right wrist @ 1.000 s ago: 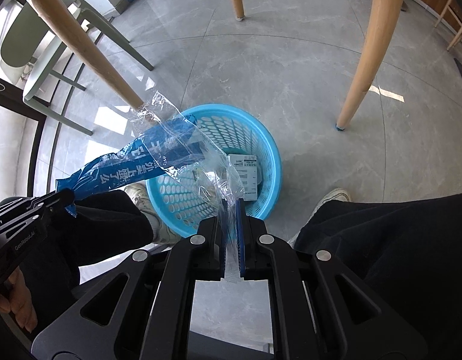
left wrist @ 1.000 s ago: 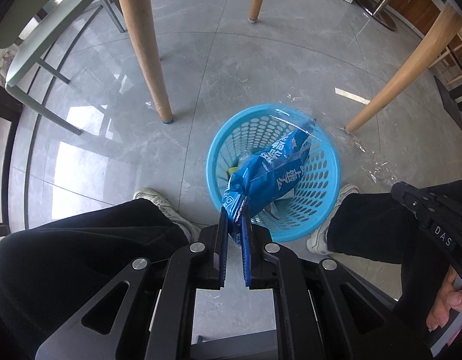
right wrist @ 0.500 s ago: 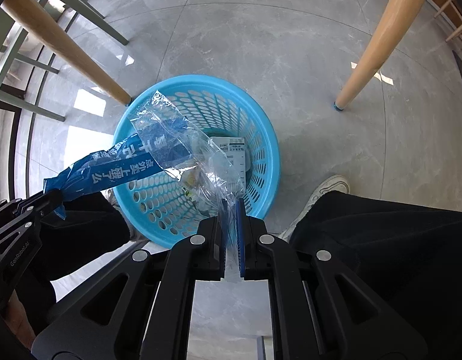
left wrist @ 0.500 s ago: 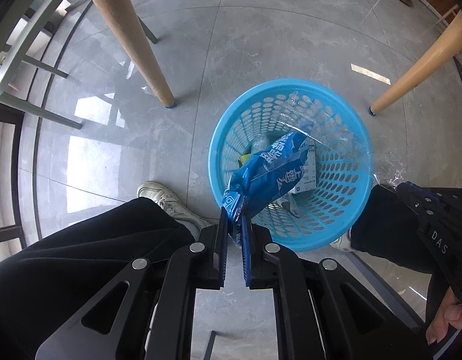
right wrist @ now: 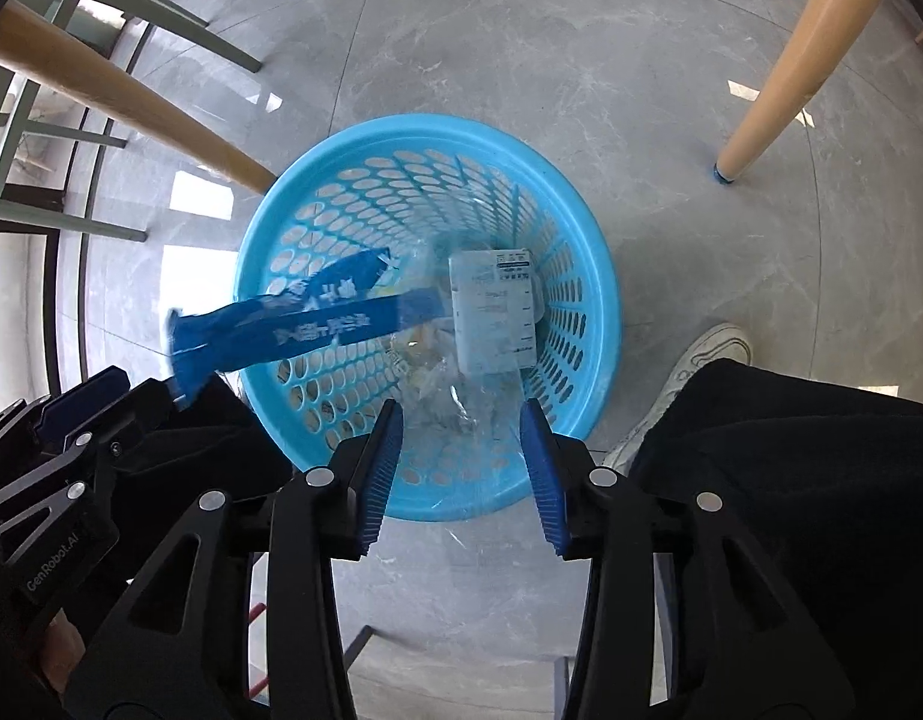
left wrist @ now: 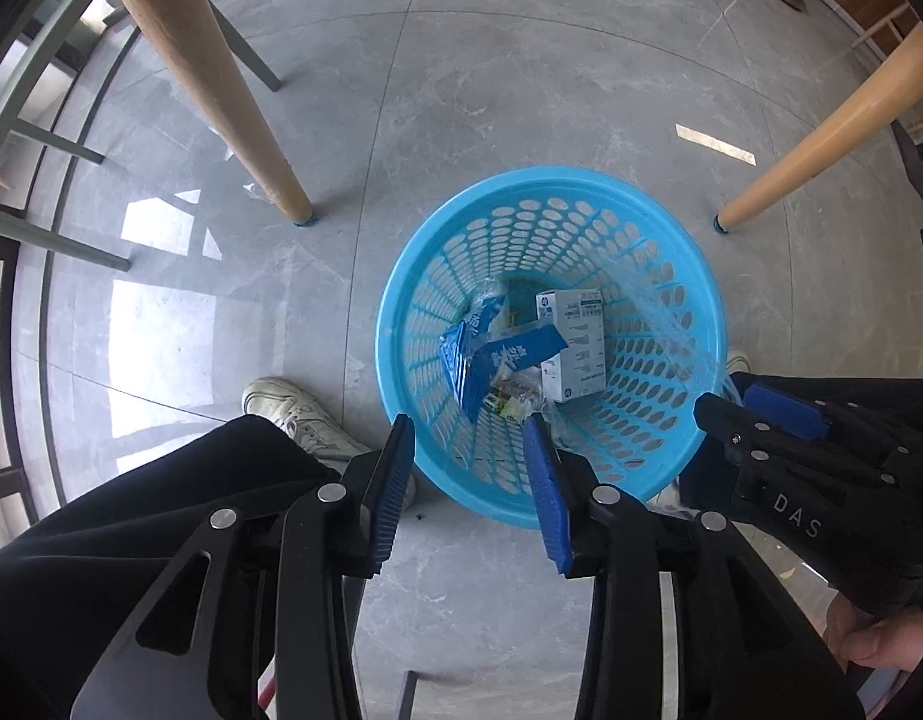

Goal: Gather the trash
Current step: 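Open both tools to drop the blue bag and clear film into the wastebasket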

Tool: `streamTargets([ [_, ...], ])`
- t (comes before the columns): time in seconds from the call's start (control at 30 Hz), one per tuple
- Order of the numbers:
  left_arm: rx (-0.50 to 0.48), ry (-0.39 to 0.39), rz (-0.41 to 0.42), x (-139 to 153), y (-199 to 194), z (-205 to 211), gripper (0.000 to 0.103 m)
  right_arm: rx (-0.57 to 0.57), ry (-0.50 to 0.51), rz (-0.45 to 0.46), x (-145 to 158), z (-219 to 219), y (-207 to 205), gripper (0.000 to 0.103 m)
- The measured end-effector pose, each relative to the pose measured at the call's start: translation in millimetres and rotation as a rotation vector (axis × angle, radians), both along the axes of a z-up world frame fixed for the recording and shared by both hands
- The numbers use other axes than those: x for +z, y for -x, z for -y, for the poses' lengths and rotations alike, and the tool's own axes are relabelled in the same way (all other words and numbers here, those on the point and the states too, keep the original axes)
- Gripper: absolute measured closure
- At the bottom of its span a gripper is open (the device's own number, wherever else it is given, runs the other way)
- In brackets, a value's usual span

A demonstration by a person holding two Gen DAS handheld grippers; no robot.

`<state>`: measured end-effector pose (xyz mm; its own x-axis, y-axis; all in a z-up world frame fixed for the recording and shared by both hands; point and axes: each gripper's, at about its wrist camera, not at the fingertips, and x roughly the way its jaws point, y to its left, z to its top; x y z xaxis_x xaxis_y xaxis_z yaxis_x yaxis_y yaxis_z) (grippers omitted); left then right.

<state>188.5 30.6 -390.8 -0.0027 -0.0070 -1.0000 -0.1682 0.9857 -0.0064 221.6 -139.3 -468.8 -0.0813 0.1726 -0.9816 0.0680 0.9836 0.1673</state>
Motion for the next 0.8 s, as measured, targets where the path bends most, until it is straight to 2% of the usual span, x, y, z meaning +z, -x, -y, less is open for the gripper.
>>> streamTargets([
  [0.23,0.040,0.030,-0.003,-1,0,-7,0.065,0.005,-0.024,-0.012,0,-3,2,0.063],
  [0.47,0.063,0.037,0.023,9,4,-14,0.065,-0.001,-0.036,0.013,11,1,5,0.059],
  [0.57,0.072,0.045,0.035,16,10,-16,0.065,0.000,-0.046,0.036,22,2,7,0.059],
  [0.67,0.090,0.070,0.042,22,13,-20,0.064,0.022,-0.050,0.087,43,-1,11,0.051],
  [0.8,0.089,0.069,0.080,38,21,-21,0.061,0.040,-0.058,0.148,70,-4,20,0.051],
])
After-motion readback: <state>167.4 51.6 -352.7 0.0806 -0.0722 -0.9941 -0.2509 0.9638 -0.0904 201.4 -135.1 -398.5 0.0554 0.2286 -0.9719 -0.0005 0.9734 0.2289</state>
